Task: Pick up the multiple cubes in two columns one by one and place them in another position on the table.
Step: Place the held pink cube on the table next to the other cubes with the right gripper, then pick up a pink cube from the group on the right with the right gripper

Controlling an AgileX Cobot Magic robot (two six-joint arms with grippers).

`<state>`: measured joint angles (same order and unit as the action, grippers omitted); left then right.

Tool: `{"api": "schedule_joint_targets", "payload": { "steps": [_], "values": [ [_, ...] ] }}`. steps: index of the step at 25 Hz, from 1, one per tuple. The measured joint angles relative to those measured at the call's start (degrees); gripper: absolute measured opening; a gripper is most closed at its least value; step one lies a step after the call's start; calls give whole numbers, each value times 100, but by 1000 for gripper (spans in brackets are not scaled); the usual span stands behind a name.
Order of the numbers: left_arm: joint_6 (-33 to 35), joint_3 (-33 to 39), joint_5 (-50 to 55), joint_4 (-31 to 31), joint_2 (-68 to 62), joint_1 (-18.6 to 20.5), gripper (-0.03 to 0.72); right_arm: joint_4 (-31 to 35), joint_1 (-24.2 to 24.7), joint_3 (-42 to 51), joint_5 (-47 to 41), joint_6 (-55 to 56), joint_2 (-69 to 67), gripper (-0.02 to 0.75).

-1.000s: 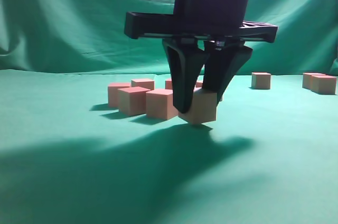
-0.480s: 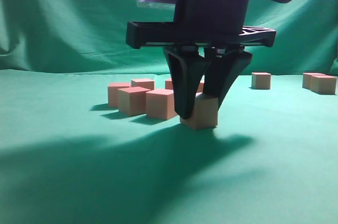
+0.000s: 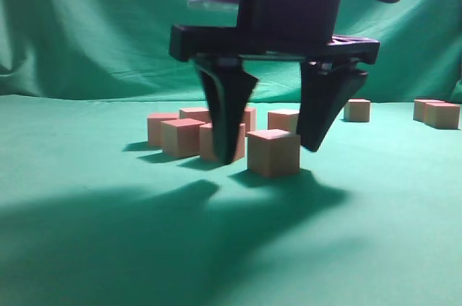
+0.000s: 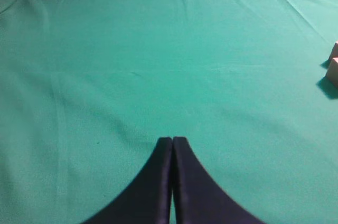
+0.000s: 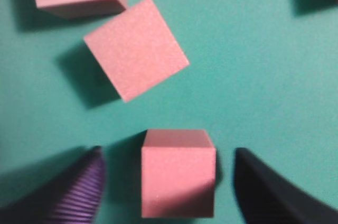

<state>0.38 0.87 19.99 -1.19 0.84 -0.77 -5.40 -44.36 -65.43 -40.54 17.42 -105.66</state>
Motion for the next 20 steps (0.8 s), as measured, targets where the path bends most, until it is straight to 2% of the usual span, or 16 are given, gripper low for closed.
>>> {"api": "schedule_joint_targets", "payload": {
  "steps": [2, 8, 13, 17, 20],
  "values": [
    [0, 0, 0, 0, 0, 0, 0, 19, -4, 0, -13, 0, 171, 647],
    [0, 0, 0, 0, 0, 0, 0, -158, -27, 0, -456, -8, 1120, 644],
    [0, 0, 0, 0, 0, 0, 0, -892, 33, 0, -1310, 229, 2281, 644],
    [0, 0, 0, 0, 0, 0, 0, -1578, 547, 0, -1779, 636, 3094, 644],
    [0, 0, 0, 0, 0, 0, 0, -1742, 1276, 0, -1933, 706, 3382, 644]
  ]
}}
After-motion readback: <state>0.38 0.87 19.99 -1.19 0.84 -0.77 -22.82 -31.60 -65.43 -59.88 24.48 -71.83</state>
